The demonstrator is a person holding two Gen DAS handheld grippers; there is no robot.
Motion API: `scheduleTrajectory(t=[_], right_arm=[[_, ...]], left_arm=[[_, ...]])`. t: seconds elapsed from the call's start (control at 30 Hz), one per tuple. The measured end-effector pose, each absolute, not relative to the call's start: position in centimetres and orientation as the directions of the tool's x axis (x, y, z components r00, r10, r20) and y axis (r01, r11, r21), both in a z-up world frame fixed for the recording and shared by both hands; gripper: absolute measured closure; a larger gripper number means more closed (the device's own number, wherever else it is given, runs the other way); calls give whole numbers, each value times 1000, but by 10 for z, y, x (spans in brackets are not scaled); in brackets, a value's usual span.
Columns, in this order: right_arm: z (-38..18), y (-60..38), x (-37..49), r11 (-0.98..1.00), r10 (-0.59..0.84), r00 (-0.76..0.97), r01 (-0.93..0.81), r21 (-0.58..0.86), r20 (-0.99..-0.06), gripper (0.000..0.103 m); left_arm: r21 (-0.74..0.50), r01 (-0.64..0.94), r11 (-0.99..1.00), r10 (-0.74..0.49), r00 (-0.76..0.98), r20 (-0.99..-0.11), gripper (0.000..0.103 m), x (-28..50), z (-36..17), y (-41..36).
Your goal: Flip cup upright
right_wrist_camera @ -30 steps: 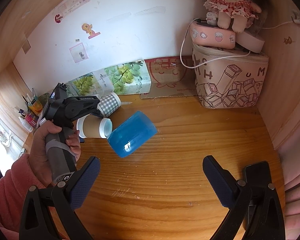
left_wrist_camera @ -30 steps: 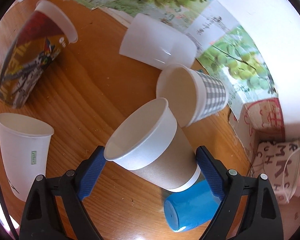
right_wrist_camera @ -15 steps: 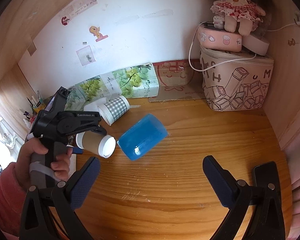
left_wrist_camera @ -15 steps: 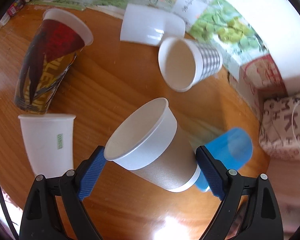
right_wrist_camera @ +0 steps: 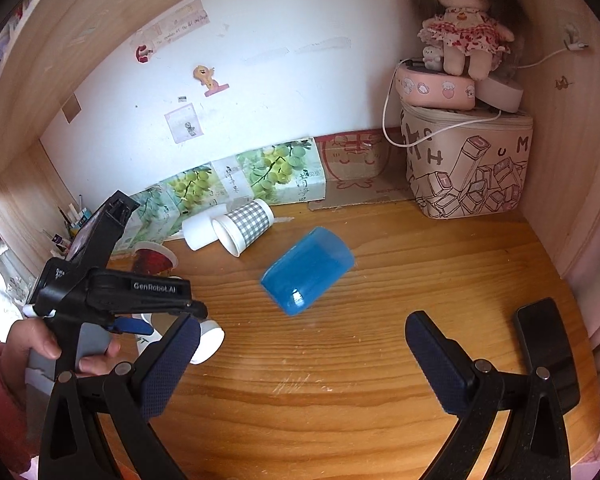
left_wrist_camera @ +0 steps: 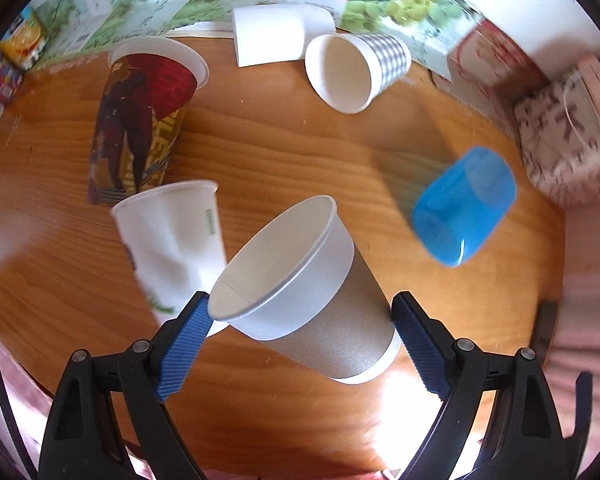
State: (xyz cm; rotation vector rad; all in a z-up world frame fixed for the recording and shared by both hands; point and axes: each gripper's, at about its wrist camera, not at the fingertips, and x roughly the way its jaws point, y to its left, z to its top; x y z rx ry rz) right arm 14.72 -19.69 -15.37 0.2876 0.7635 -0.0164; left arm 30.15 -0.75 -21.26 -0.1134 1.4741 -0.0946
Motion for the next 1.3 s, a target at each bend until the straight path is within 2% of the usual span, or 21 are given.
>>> scheduleTrajectory(t=[0.2, 0.4, 0.93, 1.3], right_arm=[[-149, -173, 129, 954, 55, 736, 161, 253, -675, 0], [-145, -142, 105, 947, 15, 741, 205, 248, -672, 0], [-147, -77, 49, 916, -103, 738, 332, 226, -668, 0], [-150, -62, 28, 887, -164, 726, 405, 223, -668, 0]], left_arm=[[-95, 159, 983, -108, 70, -992, 11, 279, -206, 4], [-37, 249, 968, -51, 48, -998, 11, 254, -209, 21], [-51, 529, 847, -32, -46, -998, 11, 206, -232, 38], [-82, 601, 795, -57, -60, -997, 11, 190, -234, 20]])
